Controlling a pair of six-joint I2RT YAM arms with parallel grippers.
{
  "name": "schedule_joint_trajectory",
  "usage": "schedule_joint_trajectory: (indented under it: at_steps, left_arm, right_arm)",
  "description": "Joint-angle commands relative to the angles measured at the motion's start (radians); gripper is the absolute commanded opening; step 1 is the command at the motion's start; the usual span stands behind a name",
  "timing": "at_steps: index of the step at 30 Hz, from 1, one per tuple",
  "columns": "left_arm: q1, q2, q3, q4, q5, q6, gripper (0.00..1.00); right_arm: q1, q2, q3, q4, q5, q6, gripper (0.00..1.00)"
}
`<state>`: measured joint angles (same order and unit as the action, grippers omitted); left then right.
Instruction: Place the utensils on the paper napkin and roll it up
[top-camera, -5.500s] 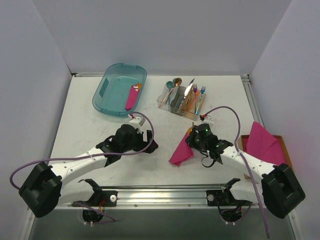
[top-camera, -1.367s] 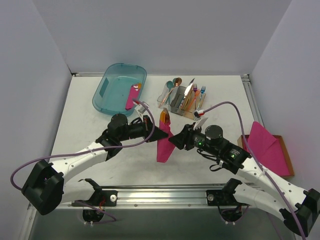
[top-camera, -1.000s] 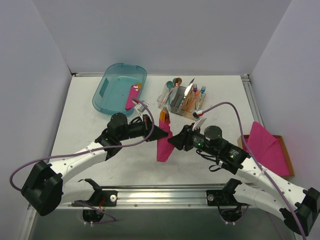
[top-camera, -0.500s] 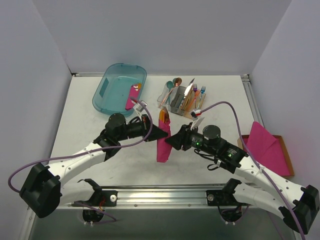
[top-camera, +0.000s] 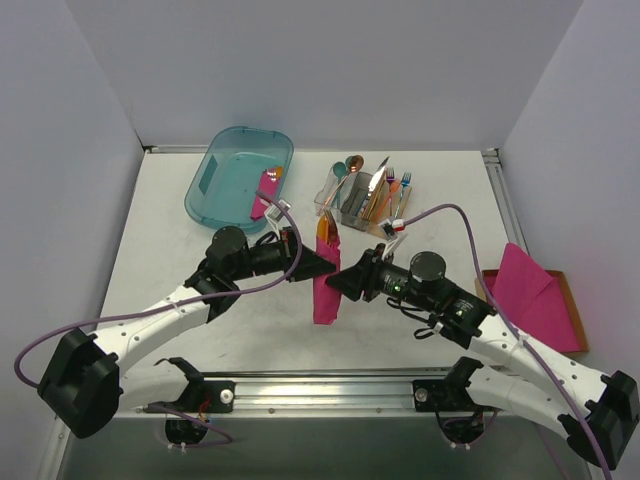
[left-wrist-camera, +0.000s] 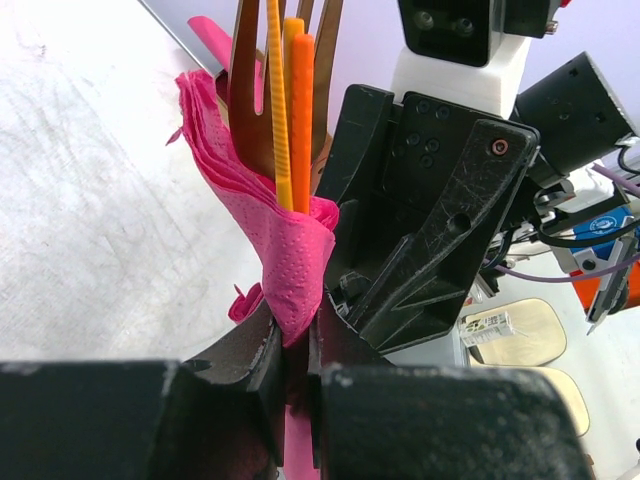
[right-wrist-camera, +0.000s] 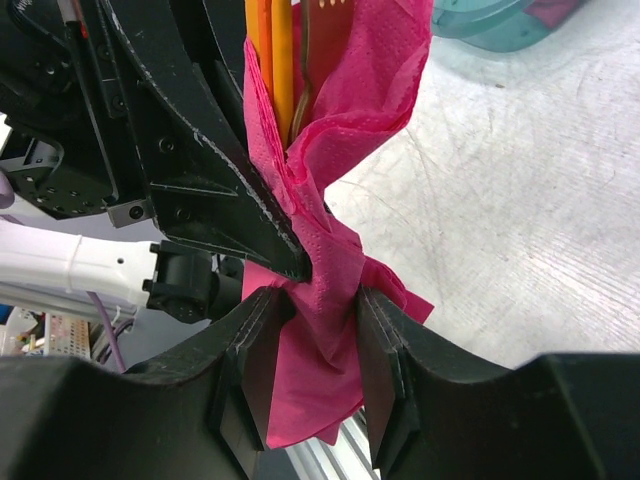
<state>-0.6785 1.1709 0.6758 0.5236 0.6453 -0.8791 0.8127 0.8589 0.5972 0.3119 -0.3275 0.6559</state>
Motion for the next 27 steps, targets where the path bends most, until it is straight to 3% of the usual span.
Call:
schedule_joint_trajectory:
  at_steps: [1,9,17,27]
  left_arm:
    - [-0.003,-0.054,0.039,0.125,0.025,-0.037,0.02]
    - [-0.003,-0.083,0.050,0.122,0.028,-0.057,0.02]
    - [0.010,-0.126,0.087,-0.025,-0.024,0.037,0.02]
    - [0.019,-0.126,0.110,-0.019,-0.032,0.025,0.02]
  right_arm:
    - [0.009,-0.014,-0.013,0.055,-0.053,0.002,0.36]
    - [0.008,-0.032,-0.034,0.078,-0.085,0.014,0.37]
    - [0.008,-0.035,-0.053,0.049,-0.074,0.022,0.38]
    - [0.011,-0.032,-0.099,0.137,-0.111,0.062,0.42]
